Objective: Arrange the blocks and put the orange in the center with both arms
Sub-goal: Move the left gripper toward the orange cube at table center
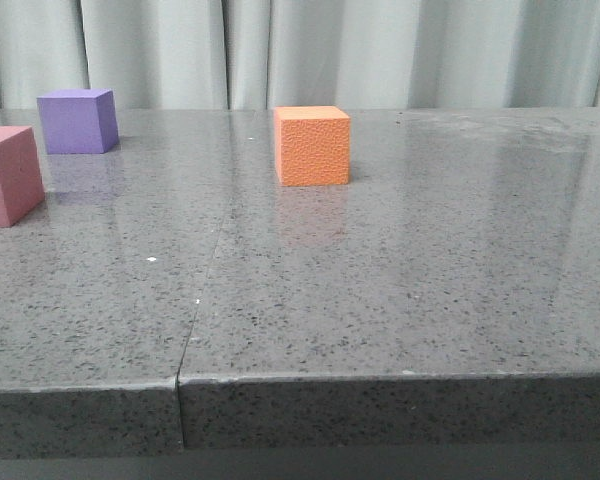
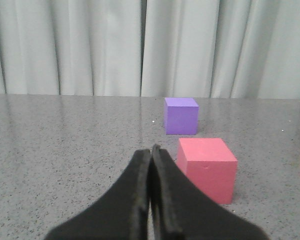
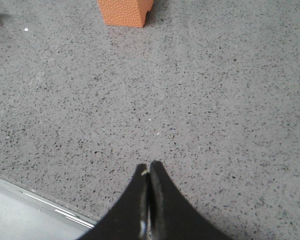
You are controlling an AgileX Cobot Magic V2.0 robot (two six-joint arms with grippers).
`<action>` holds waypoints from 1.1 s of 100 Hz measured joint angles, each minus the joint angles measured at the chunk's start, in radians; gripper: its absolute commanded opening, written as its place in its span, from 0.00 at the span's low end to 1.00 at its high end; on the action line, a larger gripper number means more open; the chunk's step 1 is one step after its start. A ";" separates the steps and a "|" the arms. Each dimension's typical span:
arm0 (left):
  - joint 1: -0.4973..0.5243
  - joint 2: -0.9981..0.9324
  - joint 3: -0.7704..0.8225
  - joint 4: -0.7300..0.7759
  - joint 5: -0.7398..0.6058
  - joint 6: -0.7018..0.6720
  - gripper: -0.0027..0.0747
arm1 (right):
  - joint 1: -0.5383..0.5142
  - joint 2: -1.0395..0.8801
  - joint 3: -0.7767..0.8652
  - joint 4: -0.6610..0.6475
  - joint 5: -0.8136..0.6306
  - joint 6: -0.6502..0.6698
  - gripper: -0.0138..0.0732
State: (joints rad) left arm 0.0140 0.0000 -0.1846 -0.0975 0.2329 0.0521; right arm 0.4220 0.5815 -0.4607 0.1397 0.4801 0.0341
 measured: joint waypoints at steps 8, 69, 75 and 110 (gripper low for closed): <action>0.000 0.043 -0.074 0.000 0.079 0.000 0.01 | 0.000 0.000 0.000 0.000 0.000 0.000 0.08; 0.000 0.760 -0.622 0.018 0.455 0.000 0.44 | 0.000 0.000 0.000 0.000 0.000 0.000 0.08; 0.000 0.815 -0.660 0.018 0.453 0.007 0.64 | 0.000 0.000 0.000 0.000 0.000 0.000 0.08; 0.000 1.110 -0.865 0.017 0.436 0.026 0.86 | 0.000 0.000 0.000 0.000 0.000 0.000 0.08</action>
State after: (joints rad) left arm 0.0140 1.1098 -1.0495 -0.0808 0.6691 0.0784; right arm 0.4220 0.5815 -0.4607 0.1397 0.4801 0.0341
